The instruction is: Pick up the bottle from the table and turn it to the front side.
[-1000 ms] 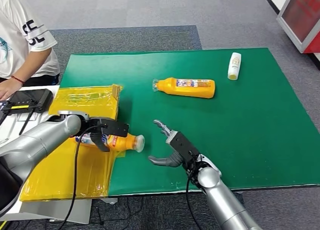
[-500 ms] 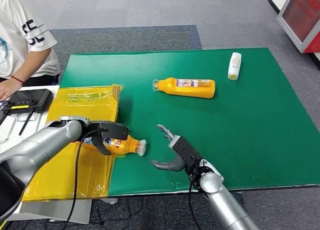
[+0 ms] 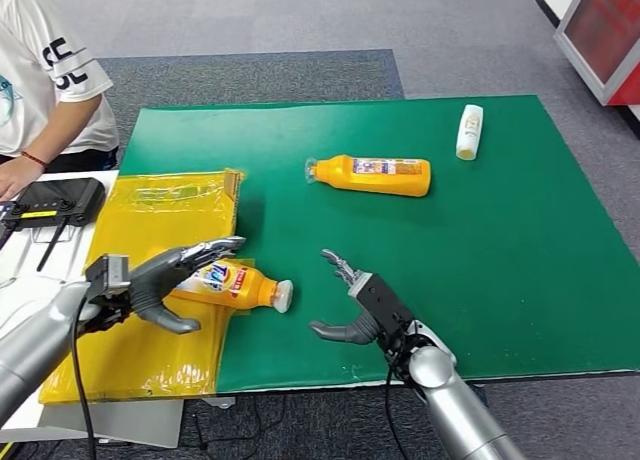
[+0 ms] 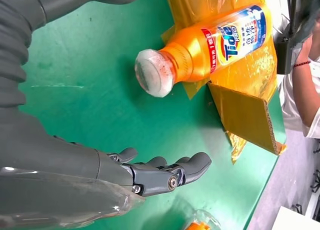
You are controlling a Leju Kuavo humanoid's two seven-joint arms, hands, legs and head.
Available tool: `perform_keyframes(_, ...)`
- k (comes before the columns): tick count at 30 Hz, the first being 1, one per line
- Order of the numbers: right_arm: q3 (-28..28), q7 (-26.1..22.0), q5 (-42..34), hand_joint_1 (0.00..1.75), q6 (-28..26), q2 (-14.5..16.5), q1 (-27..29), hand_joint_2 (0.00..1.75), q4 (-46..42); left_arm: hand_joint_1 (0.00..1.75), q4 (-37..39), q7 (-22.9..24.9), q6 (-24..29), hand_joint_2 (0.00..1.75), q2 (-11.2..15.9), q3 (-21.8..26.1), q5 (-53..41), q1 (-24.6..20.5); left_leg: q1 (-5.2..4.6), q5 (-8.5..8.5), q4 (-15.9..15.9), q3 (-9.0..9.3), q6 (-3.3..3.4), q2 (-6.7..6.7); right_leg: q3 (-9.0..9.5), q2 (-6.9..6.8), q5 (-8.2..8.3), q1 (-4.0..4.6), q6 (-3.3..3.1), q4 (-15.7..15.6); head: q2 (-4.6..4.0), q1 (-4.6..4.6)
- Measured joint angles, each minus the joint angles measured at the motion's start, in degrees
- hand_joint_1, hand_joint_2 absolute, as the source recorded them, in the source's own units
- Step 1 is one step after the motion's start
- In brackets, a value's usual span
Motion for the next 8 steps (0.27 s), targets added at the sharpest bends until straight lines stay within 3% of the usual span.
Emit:
perform_keyframes(4, 0.2, 0.1, 0.2, 0.00, 0.4, -0.2, 0.1, 1.75, -0.5, 0.00, -11.4, -0.2, -6.0, 1.75, -0.1, 9.6, 0.3, 7.3, -0.02, -0.04, 0.0, 0.00, 0.01, 0.01, 0.00, 0.01, 0.01, -0.02, 0.01, 0.0, 0.00, 0.01)
perform_keyframes(8, 0.5, 0.3, 0.6, 0.00, 0.8, -0.3, -0.2, 1.75, -0.8, 0.00, -19.9, -0.2, -12.5, 1.75, -2.4, 17.5, 0.4, 12.6, -0.02, -0.05, 0.0, 0.00, 0.02, -0.01, 0.01, -0.02, 0.01, -0.02, 0.01, 0.0, 0.00, -0.02)
